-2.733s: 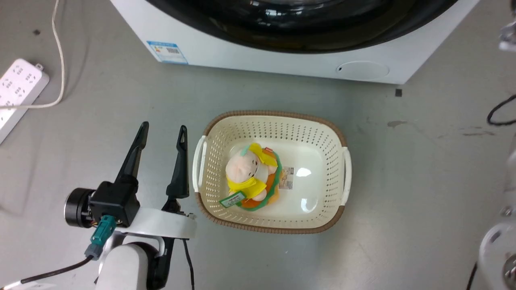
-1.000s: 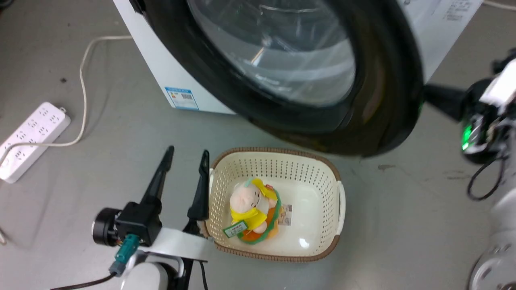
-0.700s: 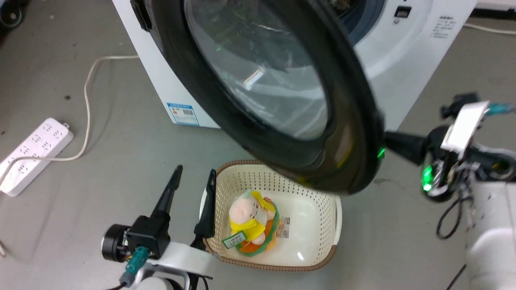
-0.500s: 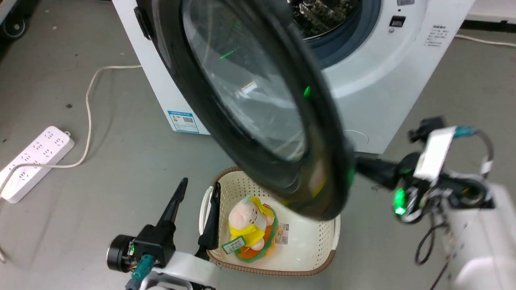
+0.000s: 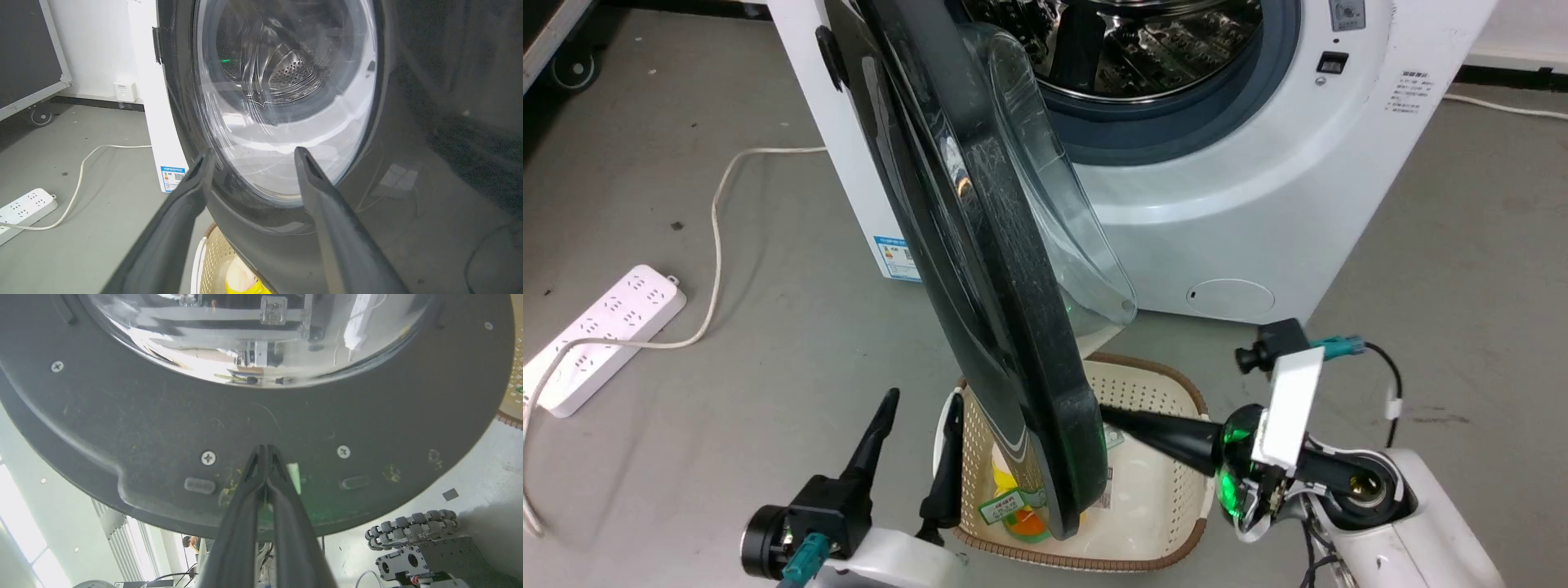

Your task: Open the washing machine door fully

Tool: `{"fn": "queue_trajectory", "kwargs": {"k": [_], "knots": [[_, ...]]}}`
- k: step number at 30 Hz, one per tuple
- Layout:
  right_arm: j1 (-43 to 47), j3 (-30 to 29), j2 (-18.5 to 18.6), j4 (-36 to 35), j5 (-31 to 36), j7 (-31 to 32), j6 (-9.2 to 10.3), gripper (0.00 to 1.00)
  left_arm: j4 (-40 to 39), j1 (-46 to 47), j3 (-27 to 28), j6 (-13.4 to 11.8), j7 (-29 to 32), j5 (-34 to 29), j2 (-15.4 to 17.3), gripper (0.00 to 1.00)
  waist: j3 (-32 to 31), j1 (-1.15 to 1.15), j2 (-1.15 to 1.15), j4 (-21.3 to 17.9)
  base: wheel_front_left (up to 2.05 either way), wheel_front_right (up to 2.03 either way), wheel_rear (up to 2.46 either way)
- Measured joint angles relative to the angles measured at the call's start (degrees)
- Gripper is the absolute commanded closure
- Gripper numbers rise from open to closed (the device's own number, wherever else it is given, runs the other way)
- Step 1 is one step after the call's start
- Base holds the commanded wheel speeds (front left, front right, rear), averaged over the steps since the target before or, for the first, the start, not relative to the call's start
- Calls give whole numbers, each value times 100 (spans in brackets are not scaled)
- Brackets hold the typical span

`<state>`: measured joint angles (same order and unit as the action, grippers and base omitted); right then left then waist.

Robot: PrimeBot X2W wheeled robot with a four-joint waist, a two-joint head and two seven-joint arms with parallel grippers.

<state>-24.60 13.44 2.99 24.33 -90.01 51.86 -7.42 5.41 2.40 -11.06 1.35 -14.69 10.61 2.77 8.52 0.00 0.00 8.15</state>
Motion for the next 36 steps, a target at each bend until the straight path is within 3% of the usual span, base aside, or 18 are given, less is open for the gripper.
{"fn": "queue_trajectory", "kwargs": {"k": [1, 2, 3, 4, 9, 18, 22, 26, 32, 36], "knots": [[8, -30, 1, -18, 21, -87, 0, 100, 1, -1, 25, 0, 0, 0, 0, 0, -16, 0, 0, -3, 0, 0, 0], [9, -77, 12, -42, 49, -212, 0, 94, 0, -2, 52, -1, 0, -1, 0, 0, -34, 0, 0, -9, 0, 0, 0], [9, -142, 33, -75, 110, -347, 0, 64, 2, -7, 71, -1, 0, -1, 0, 0, -55, -1, 0, -17, 0, 0, 0], [10, -198, 63, -121, 192, -475, 0, 0, 1, -14, 88, -10, 0, -1, 1, 0, -81, 0, 0, -27, 0, 0, 0], [103, -583, 426, -708, 985, -1570, 0, 0, -21, -24, 156, -20, 0, 1, 0, 0, -227, 0, 0, -110, 0, 0, 0], [894, -453, 1544, -2005, 4080, -4798, -1, 0, -124, -131, 322, -47, 0, 100, 0, 0, -529, -1, 0, -308, 0, 0, 0], [1428, -416, 1695, -2013, 5299, -5969, -1, 0, -148, -227, 378, -67, 0, 146, 1, 0, -643, -1, 0, -420, 0, 0, 0], [1984, -542, 1571, -1918, 6522, -6474, -1, 0, -146, -292, 375, -59, 0, 163, 1, 0, -732, -1, 0, -510, 0, 0, 0], [2667, -925, 744, -2013, 7788, -6636, -1, 0, -125, -358, 320, 41, 0, 156, 0, 0, -762, -1, 0, -609, 0, 0, 0], [2907, -1140, 308, -2248, 8206, -6649, -2, 0, -65, -358, 272, 86, 0, 77, -1, 0, -731, -1, 0, -649, 0, 0, 0]]}}
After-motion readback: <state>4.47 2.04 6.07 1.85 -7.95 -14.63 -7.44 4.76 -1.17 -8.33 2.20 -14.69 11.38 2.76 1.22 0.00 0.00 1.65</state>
